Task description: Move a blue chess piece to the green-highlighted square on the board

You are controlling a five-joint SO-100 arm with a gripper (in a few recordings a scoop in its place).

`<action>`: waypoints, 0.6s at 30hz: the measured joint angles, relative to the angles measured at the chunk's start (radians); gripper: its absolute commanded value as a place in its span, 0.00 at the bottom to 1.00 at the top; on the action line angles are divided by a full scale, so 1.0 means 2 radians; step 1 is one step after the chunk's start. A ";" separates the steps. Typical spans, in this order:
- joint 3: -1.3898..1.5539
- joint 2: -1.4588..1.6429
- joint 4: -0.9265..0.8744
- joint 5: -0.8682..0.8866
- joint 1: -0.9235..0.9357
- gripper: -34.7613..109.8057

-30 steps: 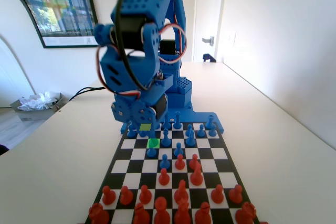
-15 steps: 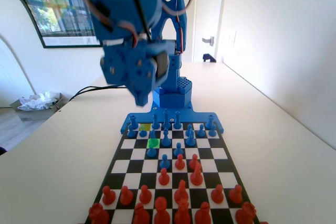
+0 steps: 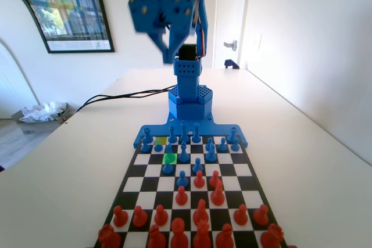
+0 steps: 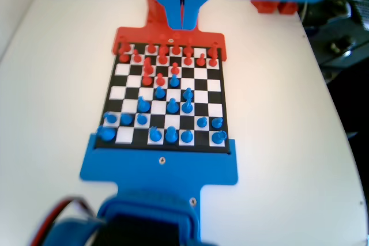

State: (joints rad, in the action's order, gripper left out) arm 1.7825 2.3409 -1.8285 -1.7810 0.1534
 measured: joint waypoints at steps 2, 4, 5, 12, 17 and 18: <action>0.016 0.036 0.000 -0.010 -0.005 0.25; 0.024 0.061 0.001 -0.013 -0.012 0.25; 0.031 0.073 0.000 -0.015 -0.016 0.25; 0.117 0.180 0.021 -0.009 -0.033 0.25; 0.159 0.227 0.038 -0.009 -0.041 0.25; 0.164 0.233 0.042 -0.008 -0.040 0.25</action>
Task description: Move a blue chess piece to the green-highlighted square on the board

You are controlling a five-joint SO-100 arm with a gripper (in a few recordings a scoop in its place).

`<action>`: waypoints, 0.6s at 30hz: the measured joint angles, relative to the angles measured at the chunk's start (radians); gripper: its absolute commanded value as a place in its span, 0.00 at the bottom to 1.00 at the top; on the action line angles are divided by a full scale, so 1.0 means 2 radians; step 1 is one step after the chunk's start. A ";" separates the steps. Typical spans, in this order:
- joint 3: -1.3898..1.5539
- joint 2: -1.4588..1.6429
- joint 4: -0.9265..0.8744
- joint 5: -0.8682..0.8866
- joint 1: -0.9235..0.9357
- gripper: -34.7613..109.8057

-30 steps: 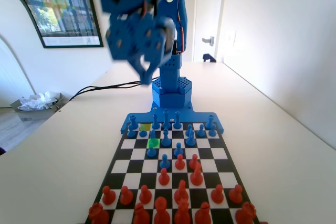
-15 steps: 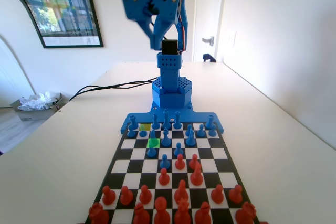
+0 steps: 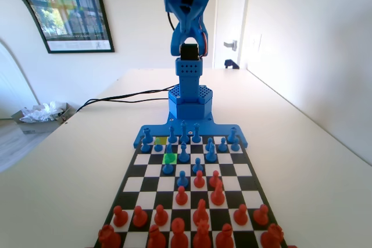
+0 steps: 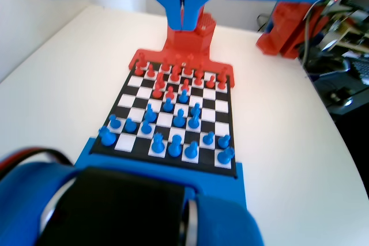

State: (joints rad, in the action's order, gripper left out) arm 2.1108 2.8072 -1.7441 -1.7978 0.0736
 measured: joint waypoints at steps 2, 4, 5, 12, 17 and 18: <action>0.005 0.007 0.011 0.005 0.000 0.25; 0.013 0.015 0.023 0.008 -0.006 0.25; 0.015 0.019 0.028 0.008 -0.008 0.25; 0.033 0.049 0.064 0.015 -0.018 0.25; 0.033 0.077 0.070 0.023 -0.021 0.25; 0.033 0.082 0.070 0.025 -0.025 0.25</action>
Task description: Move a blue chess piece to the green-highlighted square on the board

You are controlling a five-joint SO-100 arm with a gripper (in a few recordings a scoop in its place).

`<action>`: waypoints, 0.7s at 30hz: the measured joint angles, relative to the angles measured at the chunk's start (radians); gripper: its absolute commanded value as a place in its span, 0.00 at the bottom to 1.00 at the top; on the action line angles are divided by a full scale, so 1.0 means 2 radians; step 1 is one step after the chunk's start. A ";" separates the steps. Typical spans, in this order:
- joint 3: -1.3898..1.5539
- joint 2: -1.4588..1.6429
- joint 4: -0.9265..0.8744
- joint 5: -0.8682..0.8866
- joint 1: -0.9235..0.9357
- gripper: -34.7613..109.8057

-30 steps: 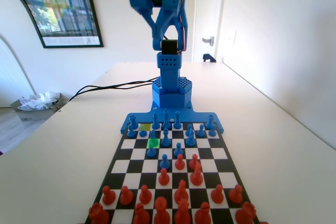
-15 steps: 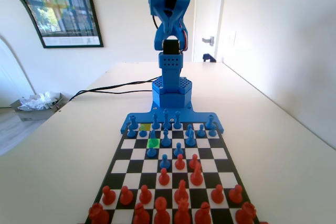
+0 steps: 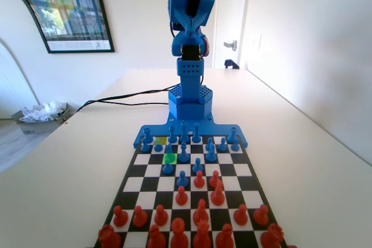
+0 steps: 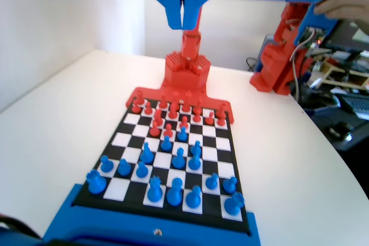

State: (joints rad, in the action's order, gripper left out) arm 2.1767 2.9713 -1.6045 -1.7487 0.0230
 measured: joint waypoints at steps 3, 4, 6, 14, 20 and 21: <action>0.000 0.008 0.003 0.000 0.001 0.25; 0.000 0.012 0.006 0.000 0.001 0.25; 0.000 0.017 0.006 0.001 0.000 0.25; 0.000 0.031 0.006 0.001 -0.005 0.25; 0.000 0.041 0.006 0.001 -0.005 0.25; 0.000 0.041 0.006 0.001 -0.005 0.25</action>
